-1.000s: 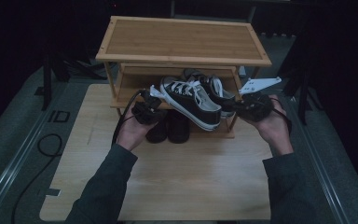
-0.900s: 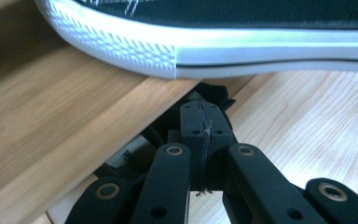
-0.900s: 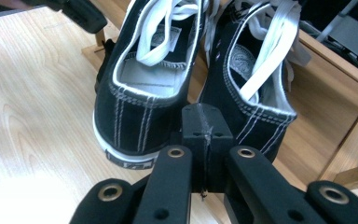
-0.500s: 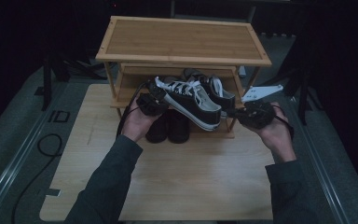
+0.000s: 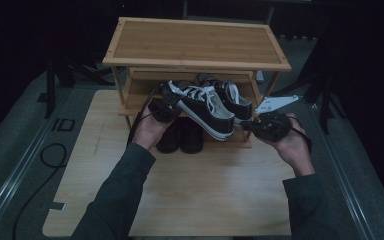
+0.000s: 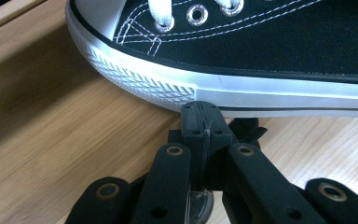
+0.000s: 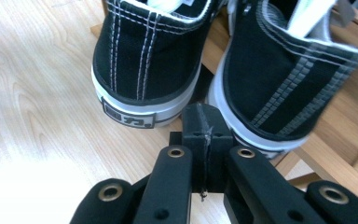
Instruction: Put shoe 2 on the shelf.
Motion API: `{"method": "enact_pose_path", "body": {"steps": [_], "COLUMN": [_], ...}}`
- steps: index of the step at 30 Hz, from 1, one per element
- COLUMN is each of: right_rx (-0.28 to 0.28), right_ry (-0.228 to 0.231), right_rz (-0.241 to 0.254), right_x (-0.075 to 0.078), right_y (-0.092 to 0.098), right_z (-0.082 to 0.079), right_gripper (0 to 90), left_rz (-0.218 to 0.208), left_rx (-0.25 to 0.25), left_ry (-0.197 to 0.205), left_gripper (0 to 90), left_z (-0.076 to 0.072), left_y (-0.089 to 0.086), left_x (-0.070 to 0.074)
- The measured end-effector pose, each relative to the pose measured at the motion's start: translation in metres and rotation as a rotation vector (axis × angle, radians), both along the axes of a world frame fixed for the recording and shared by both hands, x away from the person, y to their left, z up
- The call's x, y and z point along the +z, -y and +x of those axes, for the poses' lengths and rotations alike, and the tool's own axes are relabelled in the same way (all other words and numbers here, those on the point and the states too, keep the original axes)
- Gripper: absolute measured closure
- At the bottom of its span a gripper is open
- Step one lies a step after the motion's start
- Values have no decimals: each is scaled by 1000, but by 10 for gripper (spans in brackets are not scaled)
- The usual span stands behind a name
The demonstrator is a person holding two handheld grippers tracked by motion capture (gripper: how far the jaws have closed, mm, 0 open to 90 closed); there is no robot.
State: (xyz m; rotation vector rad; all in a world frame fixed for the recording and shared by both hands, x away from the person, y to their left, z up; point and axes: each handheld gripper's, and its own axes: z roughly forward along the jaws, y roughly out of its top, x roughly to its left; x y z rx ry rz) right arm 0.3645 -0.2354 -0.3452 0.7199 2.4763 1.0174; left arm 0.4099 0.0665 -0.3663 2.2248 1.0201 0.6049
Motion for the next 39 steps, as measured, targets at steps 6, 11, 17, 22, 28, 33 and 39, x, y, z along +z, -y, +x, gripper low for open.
{"method": "enact_pose_path", "body": {"steps": [6, 11, 17, 22, 28, 33, 39], "right_rx": [24, 42, 79, 103, 151, 185, 197], "right_ry": [-3, -14, -18, -12, -17, -20, -24], "right_rz": [-13, -4, -5, -13, -3, -22, -18], "right_x": [-4, -7, -9, -9, -11, -14, -16], "right_y": [-7, -9, -15, -20, -28, -34, -39], "right_z": [-1, -3, -7, -9, -16, -19, -20], "right_gripper": [900, 900, 900, 900, 900, 900, 900], "left_rz": [26, 33, 40, 31, 14, 16, 7], "left_rx": [19, 36, 73, 84, 77, 75, 83], "left_ry": [12, 18, 23, 23, 13, 22, 21], "left_gripper": [900, 900, 900, 900, 900, 900, 900], "left_z": [2, 5, 10, 14, 14, 12, 12], "left_y": [1, 0, -2, -4, -6, -8, -16], "left_x": [0, -1, -1, -2, -1, -2, -3]}}
